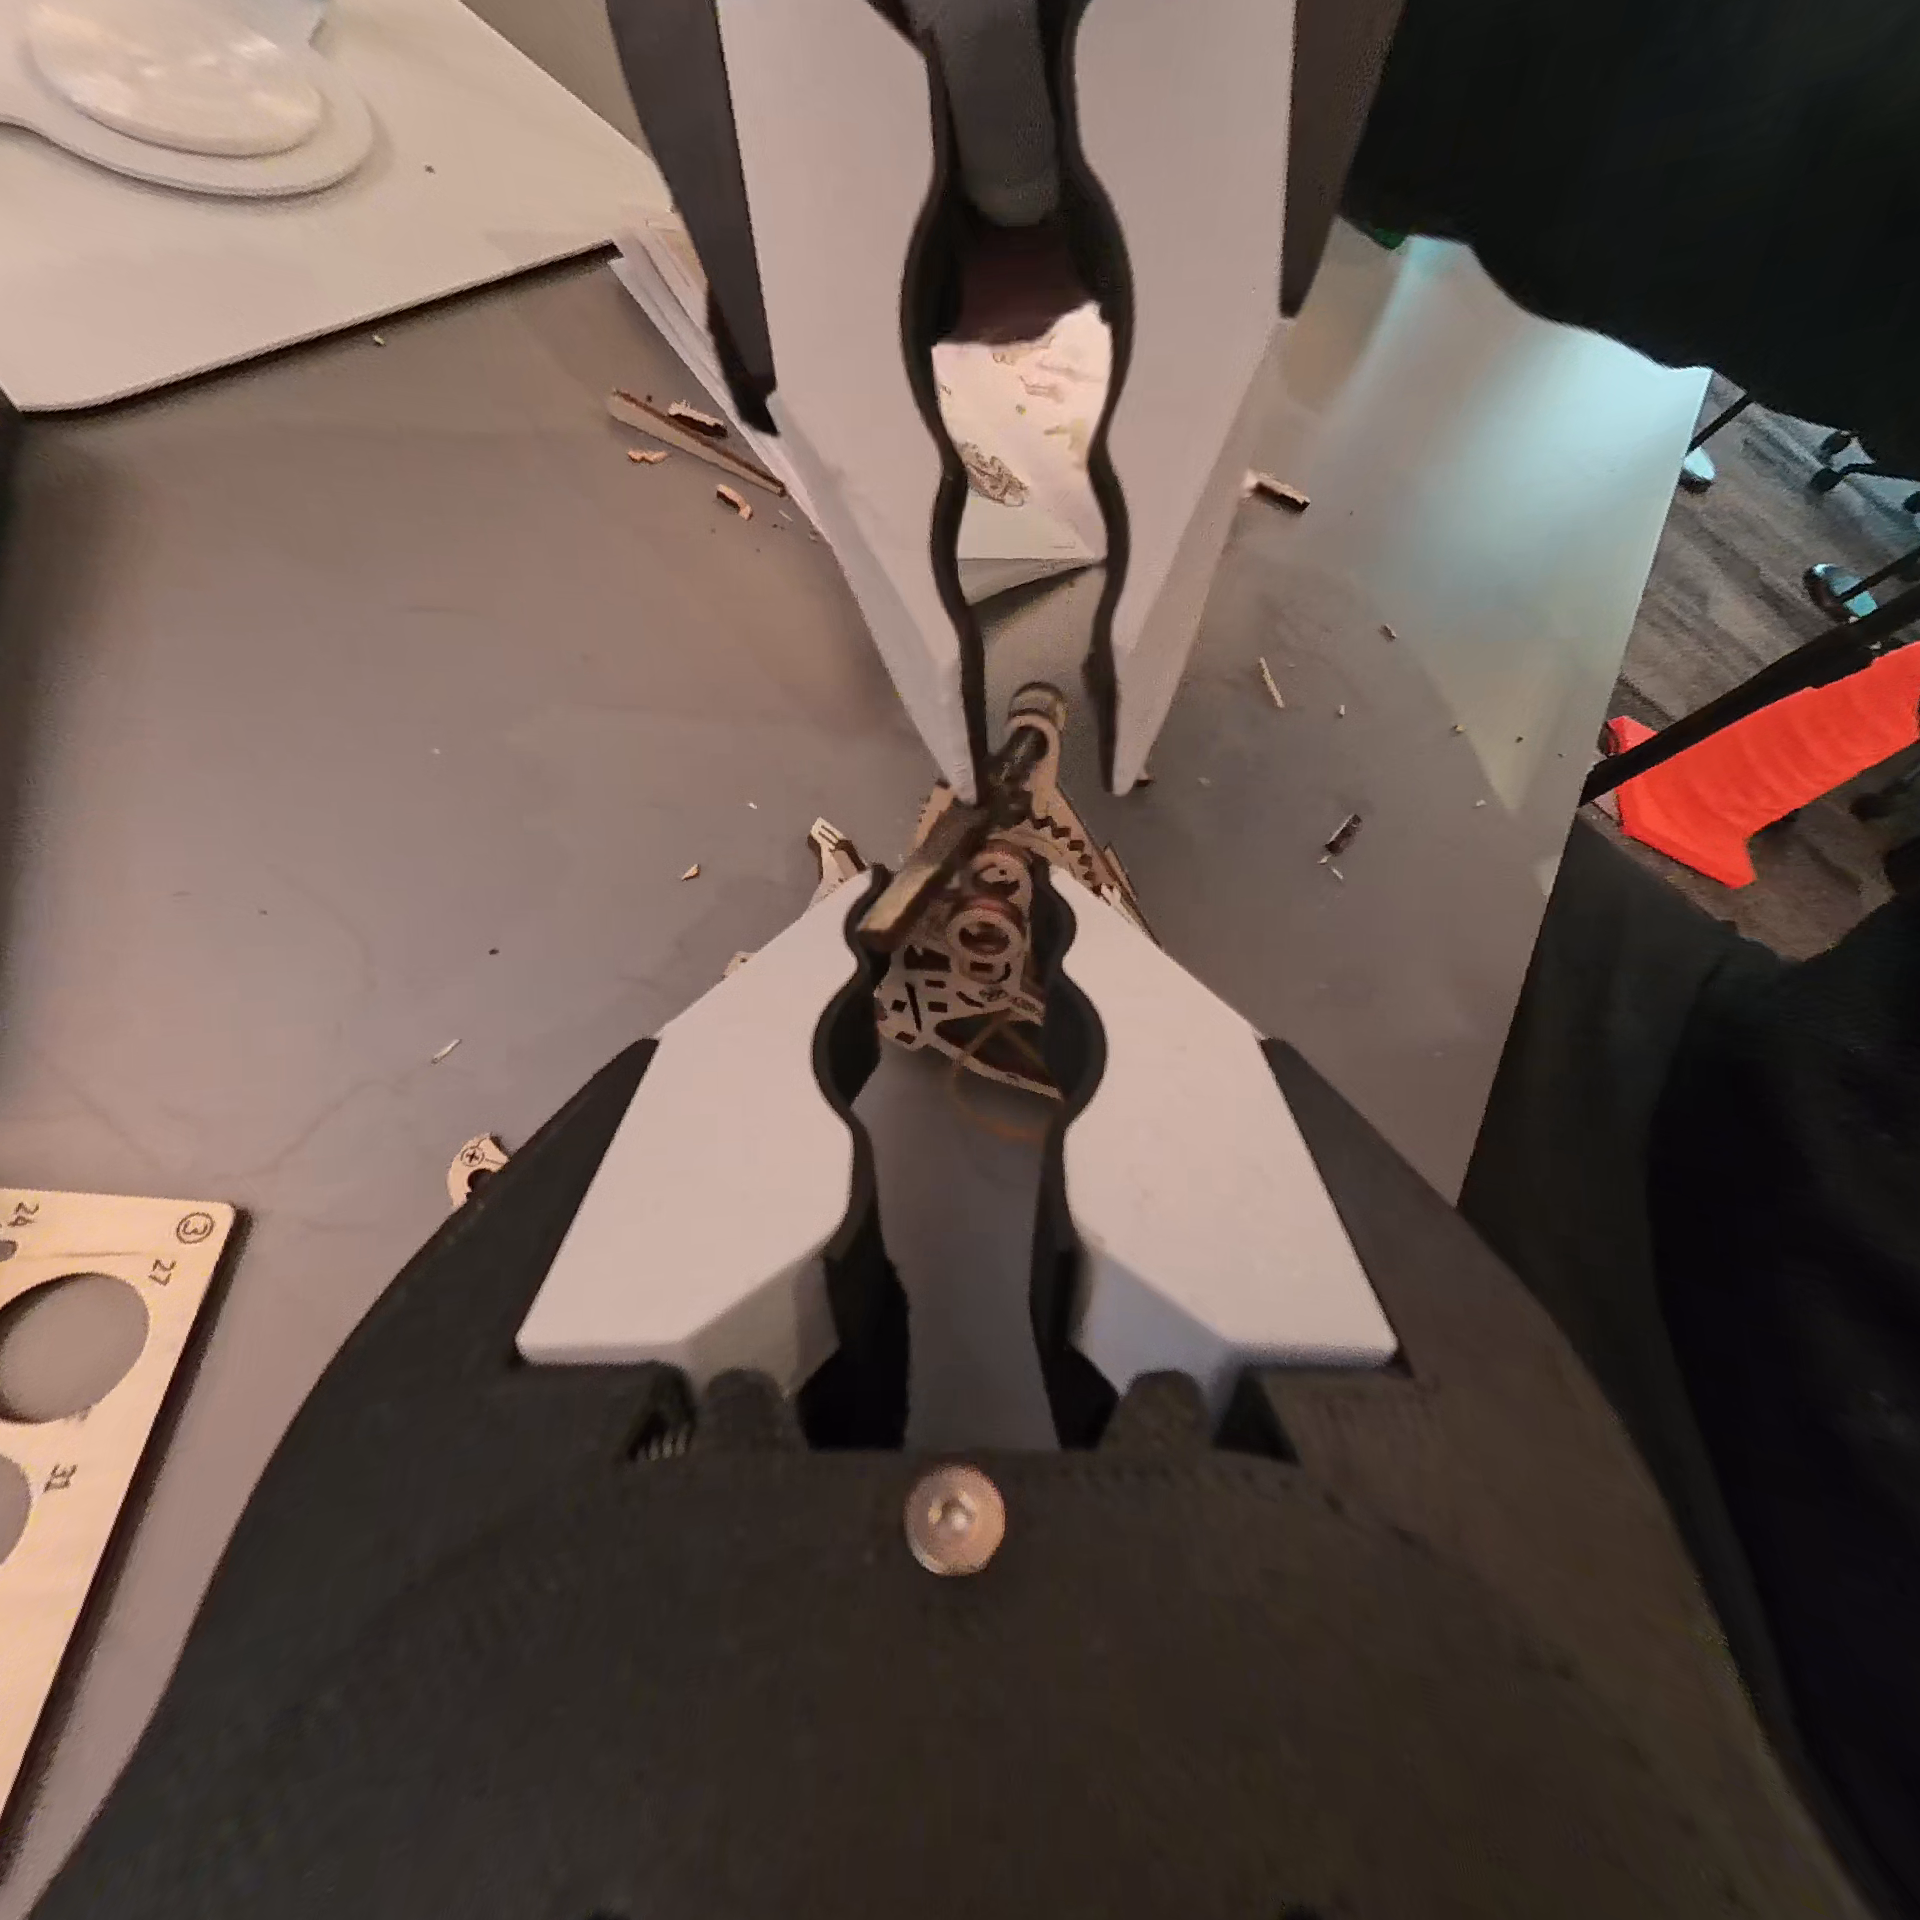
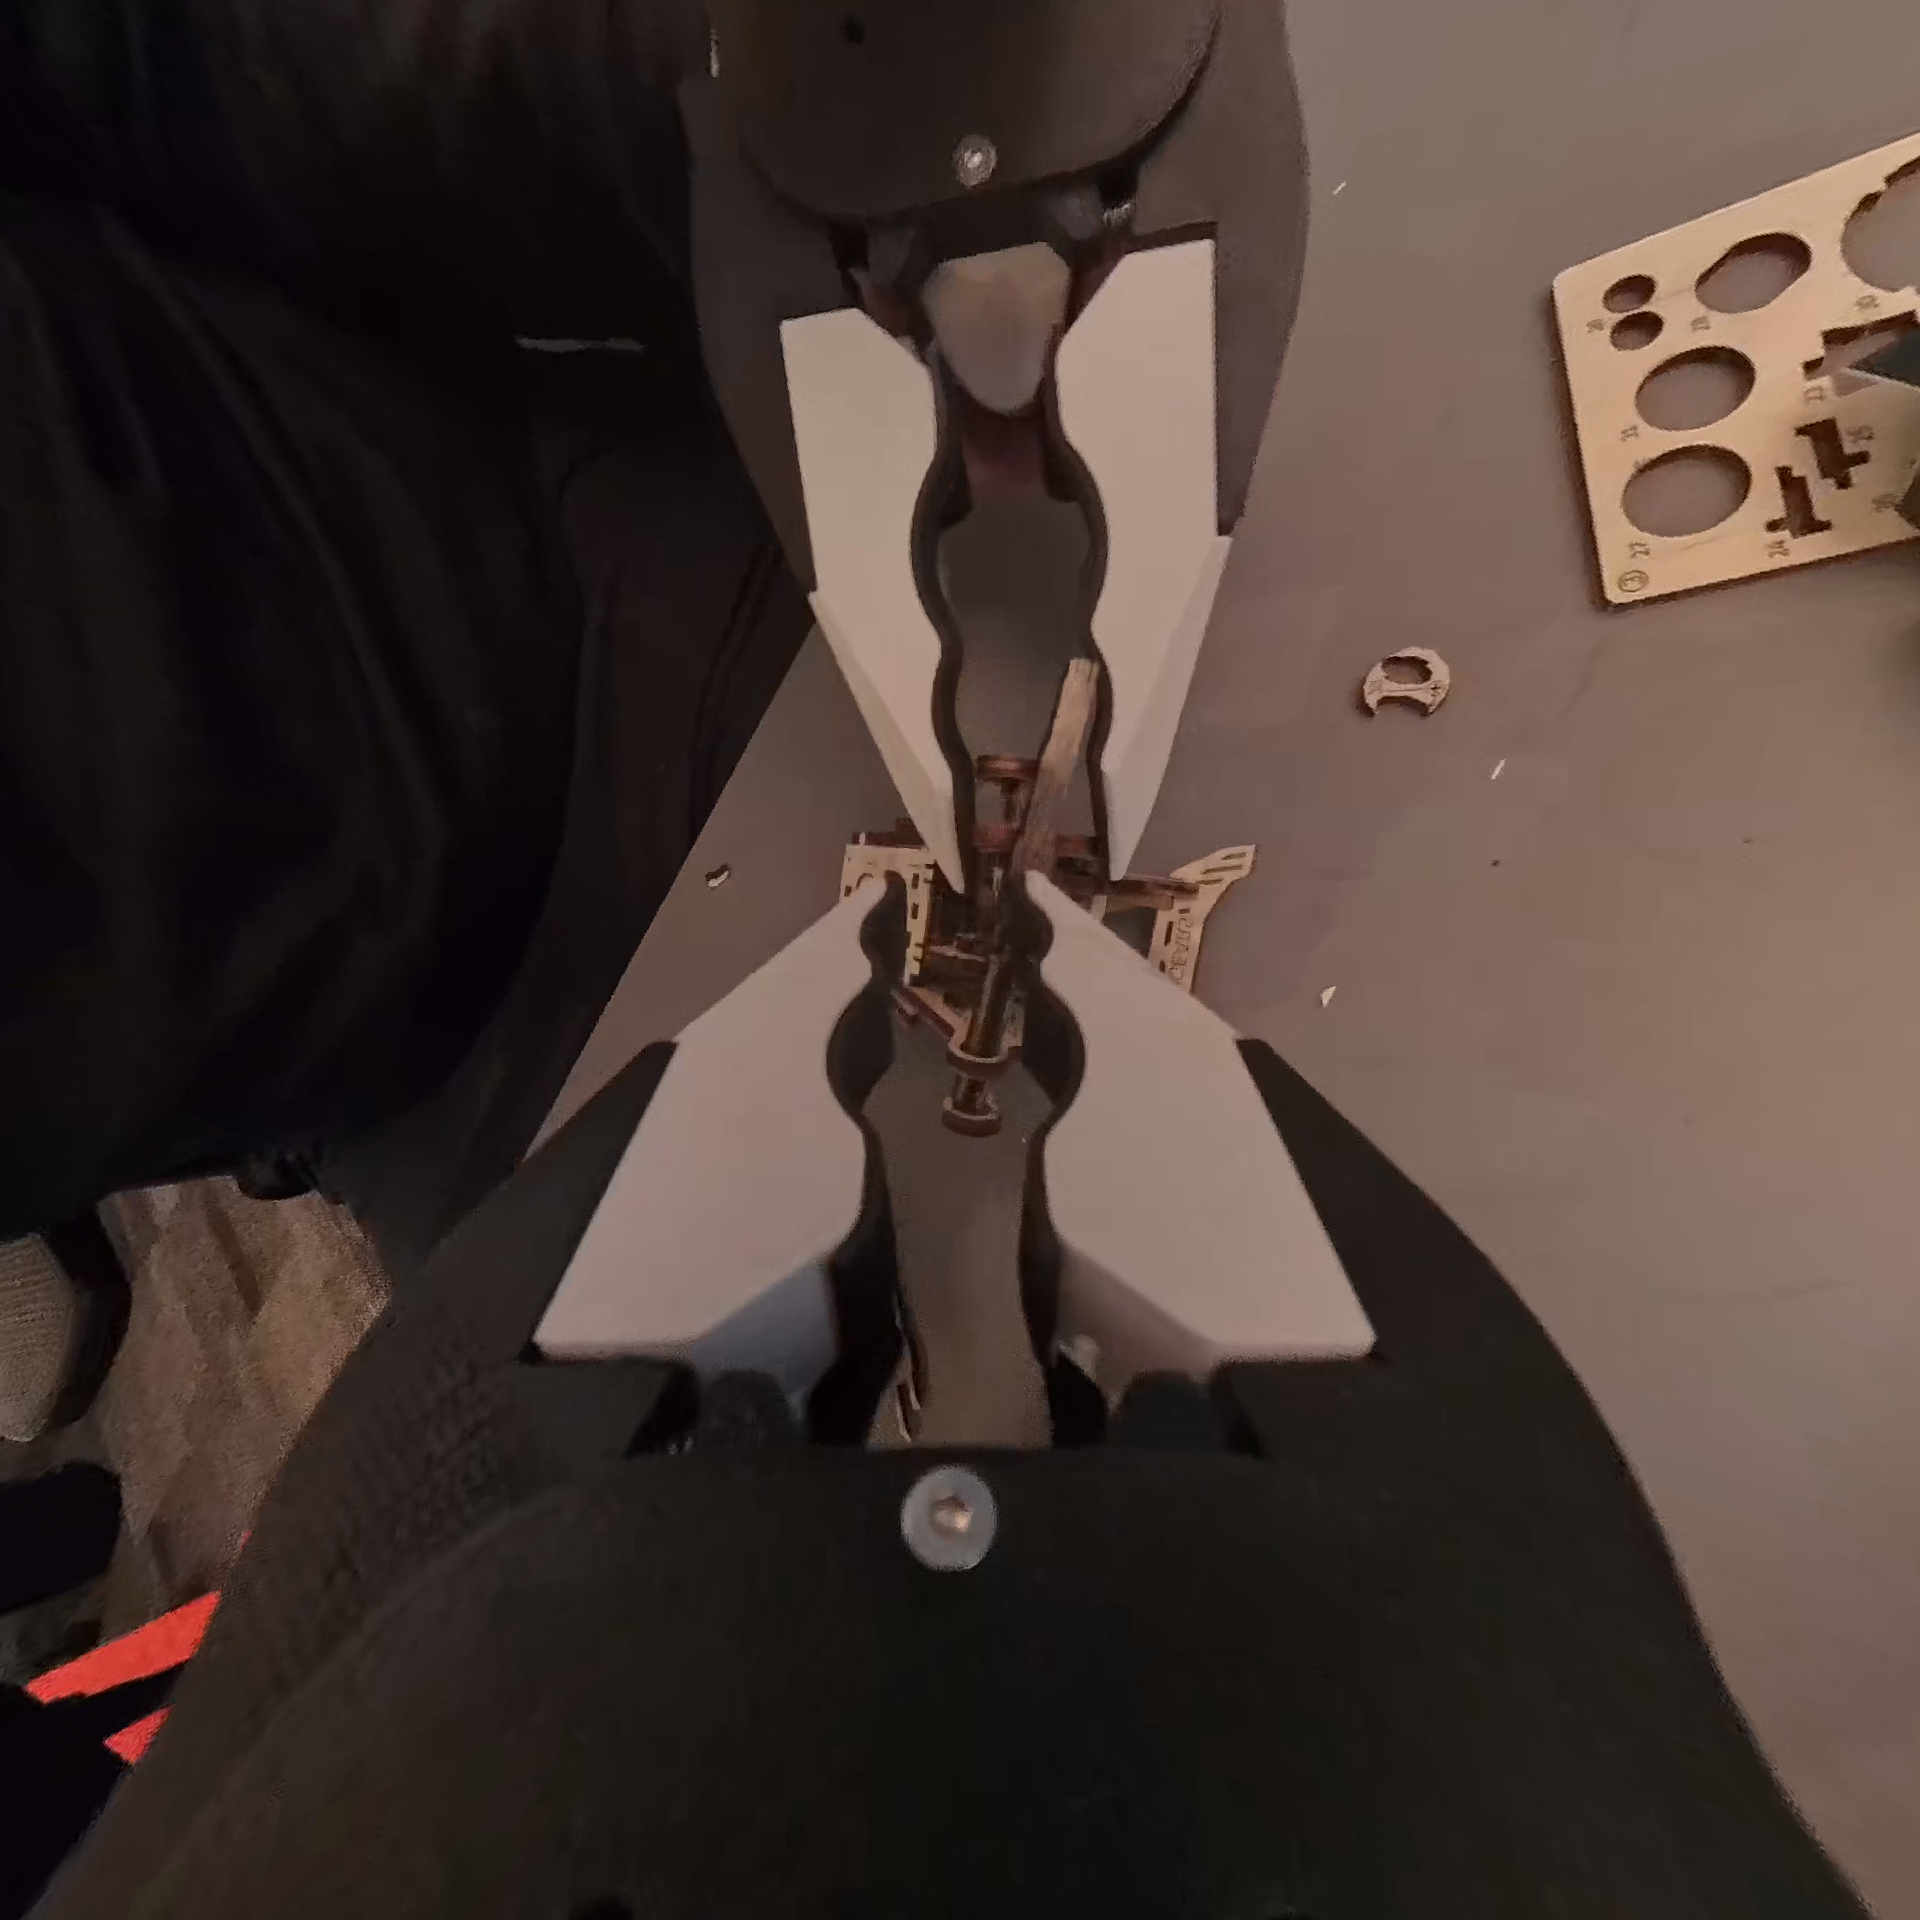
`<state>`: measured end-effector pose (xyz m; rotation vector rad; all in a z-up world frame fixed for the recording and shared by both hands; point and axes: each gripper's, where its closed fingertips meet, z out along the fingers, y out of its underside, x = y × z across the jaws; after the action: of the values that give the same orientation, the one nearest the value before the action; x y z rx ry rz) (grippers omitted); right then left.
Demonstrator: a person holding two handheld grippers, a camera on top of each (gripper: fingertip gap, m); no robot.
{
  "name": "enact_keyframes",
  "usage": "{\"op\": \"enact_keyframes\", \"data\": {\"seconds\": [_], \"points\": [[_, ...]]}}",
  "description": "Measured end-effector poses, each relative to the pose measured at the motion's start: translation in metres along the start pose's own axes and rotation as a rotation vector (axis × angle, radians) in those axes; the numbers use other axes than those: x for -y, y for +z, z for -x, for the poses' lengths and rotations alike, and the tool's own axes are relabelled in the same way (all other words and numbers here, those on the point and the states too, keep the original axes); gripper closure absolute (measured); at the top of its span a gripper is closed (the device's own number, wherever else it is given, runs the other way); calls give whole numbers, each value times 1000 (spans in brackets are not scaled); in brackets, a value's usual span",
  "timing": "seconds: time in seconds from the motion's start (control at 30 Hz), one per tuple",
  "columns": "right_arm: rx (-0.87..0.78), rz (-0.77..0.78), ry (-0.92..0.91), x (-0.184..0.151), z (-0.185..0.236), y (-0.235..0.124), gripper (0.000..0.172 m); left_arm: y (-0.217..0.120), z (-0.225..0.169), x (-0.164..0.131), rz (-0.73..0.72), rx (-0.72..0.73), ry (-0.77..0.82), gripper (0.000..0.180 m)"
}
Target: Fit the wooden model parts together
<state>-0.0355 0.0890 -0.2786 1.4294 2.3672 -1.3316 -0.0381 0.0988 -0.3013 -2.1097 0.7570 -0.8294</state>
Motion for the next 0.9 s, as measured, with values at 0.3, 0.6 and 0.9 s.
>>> {"op": "enact_keyframes", "data": {"seconds": [0.3, 0.6, 0.9], "points": [[-6, -14, -54, 11, 0, -4, 150, 2, -2, 0, 17, -30, 8, 156], [-1, 53, -63, 11, -7, 5, 164, 5, -5, 0, 32, -48, 20, 157], [-4, 72, -82, 13, -8, 12, 167, 8, -9, -1, 48, -65, 30, 157]]}}
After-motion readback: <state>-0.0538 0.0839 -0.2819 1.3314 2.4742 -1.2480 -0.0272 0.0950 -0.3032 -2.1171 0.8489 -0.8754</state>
